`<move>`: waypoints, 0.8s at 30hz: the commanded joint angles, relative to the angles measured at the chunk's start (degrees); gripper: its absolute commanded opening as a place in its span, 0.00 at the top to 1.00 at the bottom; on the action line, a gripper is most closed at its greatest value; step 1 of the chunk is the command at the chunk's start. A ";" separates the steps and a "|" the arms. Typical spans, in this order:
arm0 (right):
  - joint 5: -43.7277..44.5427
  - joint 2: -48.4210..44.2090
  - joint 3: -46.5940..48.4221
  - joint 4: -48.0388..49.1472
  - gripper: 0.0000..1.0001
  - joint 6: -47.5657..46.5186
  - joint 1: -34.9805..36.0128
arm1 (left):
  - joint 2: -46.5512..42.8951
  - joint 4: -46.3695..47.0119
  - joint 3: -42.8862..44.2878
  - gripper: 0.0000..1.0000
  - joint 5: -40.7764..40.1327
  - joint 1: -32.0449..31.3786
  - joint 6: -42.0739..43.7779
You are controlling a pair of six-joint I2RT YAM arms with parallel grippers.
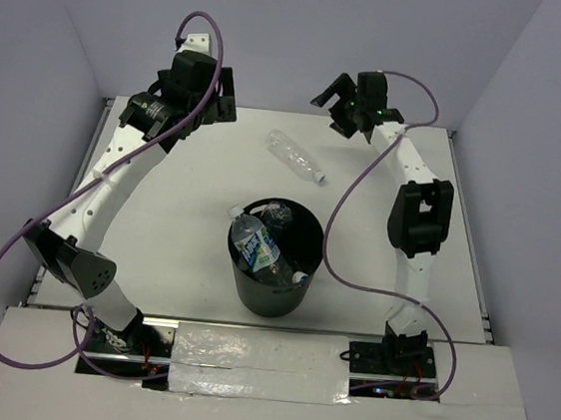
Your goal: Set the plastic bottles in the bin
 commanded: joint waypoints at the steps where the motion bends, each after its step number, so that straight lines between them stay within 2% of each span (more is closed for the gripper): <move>1: -2.86 7.19 12.25 -16.51 0.00 -18.95 0.65 | -1.31 0.33 2.22 0.01 1.10 0.25 -0.92; 2: -2.68 8.17 16.28 -19.40 0.00 -20.89 0.74 | -1.31 0.24 2.05 0.01 1.10 0.25 -0.92; 4: -3.55 8.54 17.46 -20.04 0.00 -24.50 0.82 | -1.39 0.24 1.87 0.01 0.92 0.34 -1.09; 11: -3.73 5.46 15.53 -21.97 0.00 -27.76 0.83 | 1.94 -2.39 4.14 0.01 4.25 0.34 -4.95; 16: 0.65 0.46 12.46 -23.74 0.00 -28.03 0.82 | 7.39 -7.67 8.63 0.01 7.95 0.34 -7.16; 20: 4.52 -3.50 6.93 -23.92 0.00 -23.91 0.65 | 8.36 -8.37 8.37 0.01 10.23 0.34 -6.63; 24: 9.09 -8.42 -1.50 -20.50 0.00 -11.36 0.47 | 7.92 -8.55 8.02 0.01 10.76 0.34 -5.49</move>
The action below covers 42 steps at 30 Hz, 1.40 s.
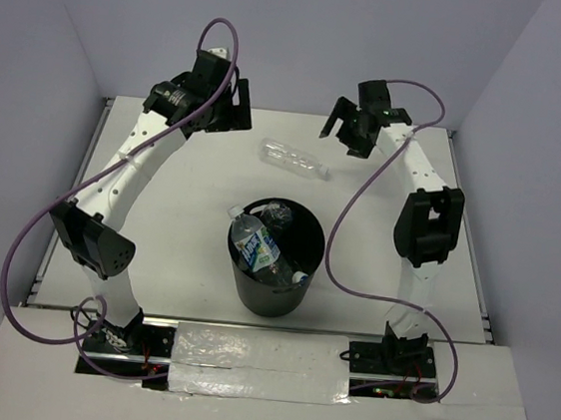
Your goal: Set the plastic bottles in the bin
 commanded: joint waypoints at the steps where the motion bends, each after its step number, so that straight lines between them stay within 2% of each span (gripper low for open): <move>1: 5.69 -9.05 -9.84 3.29 0.00 12.35 -0.31 | -1.45 -0.20 1.03 0.01 1.45 0.27 0.61; 2: 4.39 -10.73 -13.21 7.91 0.00 19.95 -0.58 | -1.54 -0.11 0.94 0.01 1.37 0.27 0.61; 4: 0.27 -14.25 -24.50 15.65 0.00 27.11 -1.80 | -1.89 -0.11 0.76 0.01 1.10 0.27 0.70; 5: -1.76 -16.87 -27.53 23.00 0.00 34.46 -1.90 | -1.89 -0.11 0.68 0.01 1.01 0.27 0.61; 7: -6.77 -17.69 -33.42 28.24 0.00 41.70 -2.34 | -1.98 -0.11 0.59 0.01 1.28 0.36 0.44; 8: -8.09 -17.17 -34.24 30.79 0.00 47.48 -2.34 | -1.98 0.06 0.33 0.01 1.28 0.36 0.35; 11: -9.77 -15.59 -34.86 31.95 0.00 53.93 -1.73 | -1.72 0.15 0.23 0.01 1.36 0.36 0.00; 20: -9.60 -8.47 -34.43 32.05 0.00 62.74 -0.06 | -0.75 -0.38 1.11 0.01 0.22 0.36 0.26; 28: -9.69 -0.91 -27.57 29.76 0.00 65.46 1.97 | -1.01 -0.64 1.47 0.01 -1.53 0.36 1.31; 42: -3.81 11.13 -14.04 20.62 0.00 69.07 4.17 | -2.95 -0.03 -0.99 0.01 -2.15 1.06 2.28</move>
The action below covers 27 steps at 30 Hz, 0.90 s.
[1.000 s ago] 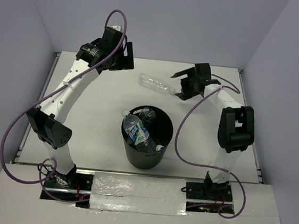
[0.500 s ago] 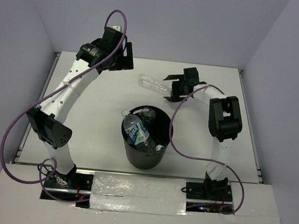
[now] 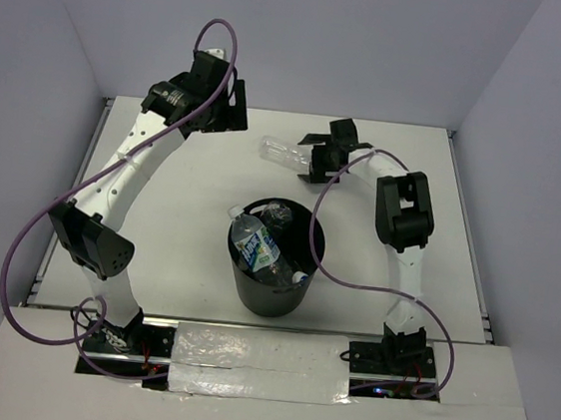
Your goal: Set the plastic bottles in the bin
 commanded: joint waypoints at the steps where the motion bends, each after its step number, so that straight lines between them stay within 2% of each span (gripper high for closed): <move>1: 3.32 2.98 4.30 -5.82 0.00 1.95 1.17 | -2.90 1.09 -0.60 0.01 -0.69 0.60 1.71; 4: 5.08 4.22 5.80 -7.68 0.05 1.60 1.09 | -3.26 1.27 -1.22 0.01 -0.69 0.78 1.89; 10: 11.22 -0.26 2.21 -8.12 0.31 -0.95 1.09 | -3.52 1.70 -2.27 0.01 -0.60 1.22 2.07; 11: 12.11 -0.96 1.94 -8.73 0.38 -2.34 0.91 | -3.52 1.62 -2.19 0.01 -0.42 1.22 2.07; 14: 15.53 -3.86 2.20 -9.96 0.46 -4.99 0.65 | -3.61 1.70 -2.18 0.01 -0.33 1.22 1.98; 20: 22.92 -15.70 -1.48 -10.15 0.48 -15.61 -0.32 | -4.22 1.71 -2.45 0.01 -0.69 1.22 2.07; 24: 28.62 -24.94 -3.33 -10.50 0.48 -26.77 -1.02 | -4.75 1.79 -2.62 0.01 -1.30 1.22 2.15; 27: 28.91 -32.94 -5.61 -9.45 0.48 -35.56 -2.25 | -5.19 2.05 -2.62 0.01 -1.74 1.22 2.07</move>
